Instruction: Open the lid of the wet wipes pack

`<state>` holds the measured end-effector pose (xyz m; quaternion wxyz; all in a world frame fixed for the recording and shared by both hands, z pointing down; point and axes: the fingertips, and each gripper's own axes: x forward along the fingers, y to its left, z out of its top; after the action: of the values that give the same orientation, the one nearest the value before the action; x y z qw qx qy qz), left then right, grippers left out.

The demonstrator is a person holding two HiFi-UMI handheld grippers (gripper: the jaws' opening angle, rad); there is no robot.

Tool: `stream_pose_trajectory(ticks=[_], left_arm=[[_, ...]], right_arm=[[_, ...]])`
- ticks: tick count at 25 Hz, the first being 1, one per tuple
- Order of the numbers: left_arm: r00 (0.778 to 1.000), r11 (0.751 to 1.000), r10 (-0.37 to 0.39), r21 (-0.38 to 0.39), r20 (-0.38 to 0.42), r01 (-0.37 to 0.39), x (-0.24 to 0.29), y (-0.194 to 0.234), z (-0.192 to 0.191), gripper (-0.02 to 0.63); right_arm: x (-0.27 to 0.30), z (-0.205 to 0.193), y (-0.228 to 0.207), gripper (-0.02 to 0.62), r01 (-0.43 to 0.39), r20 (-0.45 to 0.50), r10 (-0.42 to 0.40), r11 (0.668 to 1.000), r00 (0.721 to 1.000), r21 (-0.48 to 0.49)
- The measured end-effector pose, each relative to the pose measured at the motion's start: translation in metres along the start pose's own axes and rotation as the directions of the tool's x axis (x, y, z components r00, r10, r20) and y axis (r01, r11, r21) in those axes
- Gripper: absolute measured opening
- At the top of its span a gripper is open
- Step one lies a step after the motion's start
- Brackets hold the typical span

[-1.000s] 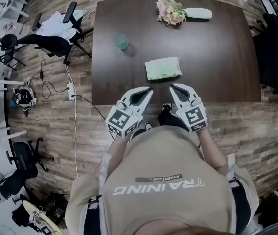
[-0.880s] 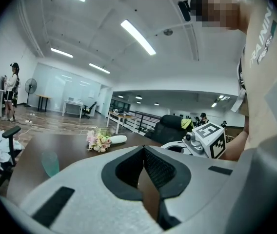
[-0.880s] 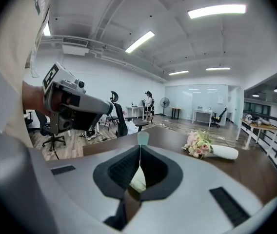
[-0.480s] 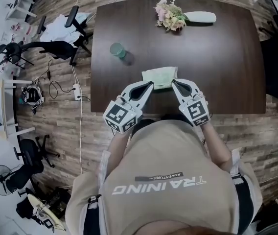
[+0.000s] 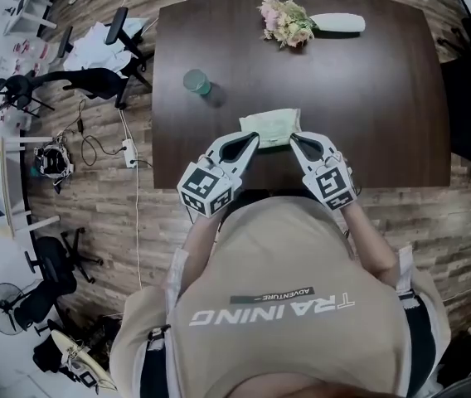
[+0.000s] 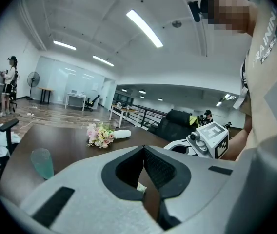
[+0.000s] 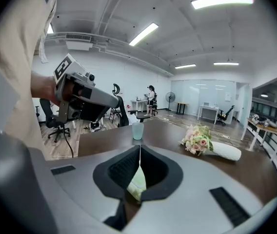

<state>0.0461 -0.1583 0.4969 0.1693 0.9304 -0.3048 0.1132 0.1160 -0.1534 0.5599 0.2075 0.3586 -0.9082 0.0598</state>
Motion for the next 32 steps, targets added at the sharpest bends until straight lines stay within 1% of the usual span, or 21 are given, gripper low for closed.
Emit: stream_pose_trajectory(ticks=[3, 8, 11, 16, 19, 21, 24, 27, 32], left_arm=[[1.0, 0.999, -0.013, -0.032, -0.014, 0.013, -0.002, 0.013, -0.013, 0.009], [0.997, 0.998, -0.035, -0.05, -0.062, 0.032, 0.0, 0.028, -0.037, 0.009], [0.995, 0.997, -0.048, -0.059, -0.088, 0.043, 0.0, 0.034, -0.051, 0.009], [0.989, 0.997, -0.069, -0.036, -0.129, 0.065, 0.0, 0.041, -0.071, 0.009], [0.985, 0.997, -0.076, -0.022, -0.156, 0.074, 0.003, 0.054, -0.086, 0.009], [0.977, 0.996, -0.085, -0.018, -0.197, 0.083, 0.006, 0.06, -0.104, 0.009], [0.961, 0.994, -0.106, -0.042, -0.257, 0.098, 0.018, 0.065, -0.133, 0.009], [0.946, 0.992, -0.125, -0.053, -0.3, 0.115, 0.029, 0.072, -0.147, 0.009], [0.917, 0.988, -0.155, -0.06, -0.368, 0.143, 0.043, 0.086, -0.166, 0.009]], right_arm=[[0.003, 0.005, 0.002, 0.015, 0.031, -0.012, -0.031, 0.999, 0.999, -0.016], [-0.003, 0.012, 0.011, 0.014, 0.065, -0.055, -0.066, 0.998, 0.996, -0.013], [-0.003, 0.013, 0.014, 0.014, 0.081, -0.091, -0.084, 0.996, 0.992, -0.039], [0.006, 0.014, 0.01, 0.015, 0.11, -0.123, -0.117, 0.992, 0.985, -0.064], [0.022, 0.014, 0.013, 0.014, 0.111, -0.147, -0.124, 0.99, 0.981, -0.092], [0.029, 0.011, 0.019, 0.015, 0.1, -0.169, -0.118, 0.989, 0.979, -0.112], [0.036, 0.007, 0.02, 0.014, 0.08, -0.215, -0.115, 0.983, 0.97, -0.163], [0.041, 0.005, 0.019, 0.015, 0.073, -0.247, -0.118, 0.981, 0.962, -0.182], [0.043, -0.004, 0.016, 0.015, 0.091, -0.303, -0.15, 0.976, 0.941, -0.199]])
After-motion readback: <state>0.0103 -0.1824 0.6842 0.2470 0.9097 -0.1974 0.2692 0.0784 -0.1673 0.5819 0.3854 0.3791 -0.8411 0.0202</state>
